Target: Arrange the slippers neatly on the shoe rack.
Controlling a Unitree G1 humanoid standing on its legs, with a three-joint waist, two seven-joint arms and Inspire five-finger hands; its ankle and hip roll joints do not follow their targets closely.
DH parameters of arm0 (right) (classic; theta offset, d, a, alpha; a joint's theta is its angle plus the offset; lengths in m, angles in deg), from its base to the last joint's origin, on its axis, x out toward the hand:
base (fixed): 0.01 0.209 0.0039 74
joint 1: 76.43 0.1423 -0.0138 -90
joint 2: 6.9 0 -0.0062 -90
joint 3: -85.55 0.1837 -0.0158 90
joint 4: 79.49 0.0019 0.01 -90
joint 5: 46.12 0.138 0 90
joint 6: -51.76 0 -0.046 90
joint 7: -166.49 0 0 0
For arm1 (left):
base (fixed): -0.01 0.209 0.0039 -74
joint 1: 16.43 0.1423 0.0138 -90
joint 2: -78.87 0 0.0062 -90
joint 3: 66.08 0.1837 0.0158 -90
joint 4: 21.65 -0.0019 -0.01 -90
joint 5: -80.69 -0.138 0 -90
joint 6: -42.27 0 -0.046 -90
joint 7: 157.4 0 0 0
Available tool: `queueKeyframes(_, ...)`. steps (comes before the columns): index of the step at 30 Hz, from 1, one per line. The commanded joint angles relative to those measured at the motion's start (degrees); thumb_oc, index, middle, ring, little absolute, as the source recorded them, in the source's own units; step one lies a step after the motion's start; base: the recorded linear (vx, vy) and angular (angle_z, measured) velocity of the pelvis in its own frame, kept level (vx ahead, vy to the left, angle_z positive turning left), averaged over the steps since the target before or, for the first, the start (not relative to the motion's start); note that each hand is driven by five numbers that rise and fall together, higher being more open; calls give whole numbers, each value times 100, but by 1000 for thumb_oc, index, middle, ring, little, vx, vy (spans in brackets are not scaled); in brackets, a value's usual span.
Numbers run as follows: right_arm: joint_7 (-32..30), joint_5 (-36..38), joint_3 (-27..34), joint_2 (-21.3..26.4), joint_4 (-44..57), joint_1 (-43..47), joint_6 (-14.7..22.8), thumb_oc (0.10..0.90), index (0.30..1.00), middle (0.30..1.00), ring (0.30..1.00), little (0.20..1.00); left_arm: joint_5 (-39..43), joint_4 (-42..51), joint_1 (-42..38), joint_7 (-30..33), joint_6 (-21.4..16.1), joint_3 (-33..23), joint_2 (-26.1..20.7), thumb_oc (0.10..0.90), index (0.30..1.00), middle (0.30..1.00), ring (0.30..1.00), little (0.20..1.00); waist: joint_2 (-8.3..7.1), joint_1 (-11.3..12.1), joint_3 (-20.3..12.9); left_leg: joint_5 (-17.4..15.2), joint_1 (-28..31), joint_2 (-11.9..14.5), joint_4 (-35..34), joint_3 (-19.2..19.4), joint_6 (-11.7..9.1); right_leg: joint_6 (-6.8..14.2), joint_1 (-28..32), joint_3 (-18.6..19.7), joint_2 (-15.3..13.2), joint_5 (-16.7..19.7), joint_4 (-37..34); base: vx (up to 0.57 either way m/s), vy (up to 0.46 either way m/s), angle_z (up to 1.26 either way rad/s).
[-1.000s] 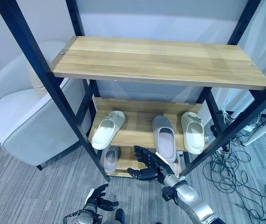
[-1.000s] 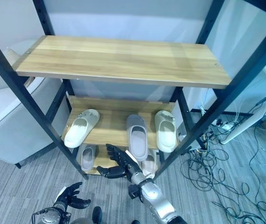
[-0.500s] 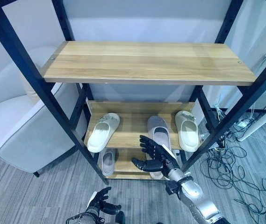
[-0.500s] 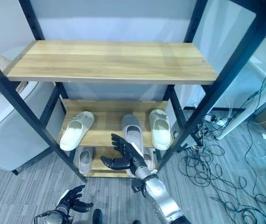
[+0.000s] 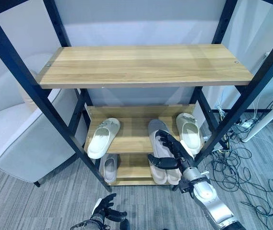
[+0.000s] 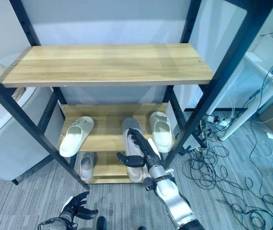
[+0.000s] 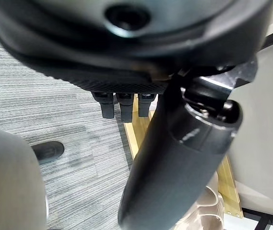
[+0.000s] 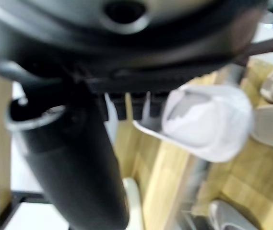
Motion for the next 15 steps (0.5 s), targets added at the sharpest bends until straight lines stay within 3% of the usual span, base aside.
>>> queueKeyframes(1, -184, -233, 223, 42, 824, 494, 825, 800, 900, 900, 900, 900, -58, -139, -317, 48, -231, 216, 98, 800, 900, 900, 900, 900, -7, 79, -276, -613, -61, -5, 15, -507, -139, 263, 73, 156, 88, -563, 70, 0, 0, 0)
queueKeyframes(5, -263, -315, 259, 39, 904, 544, 856, 800, 900, 900, 900, 900, -69, -148, -295, 65, -237, 213, 104, 800, 900, 900, 900, 900, -8, 83, -287, -630, -32, -7, 15, -505, -138, 259, 100, 175, 88, -577, 70, 0, 0, 0)
queueKeyframes(15, -937, -1799, 558, 466, 1132, 766, 756, 800, 900, 900, 900, 900, -149, -101, -215, 122, -268, 168, 105, 800, 900, 900, 900, 900, -17, 93, -314, -679, 18, -11, 15, -494, -122, 278, 117, 188, 85, -587, 70, 3, 1, 0)
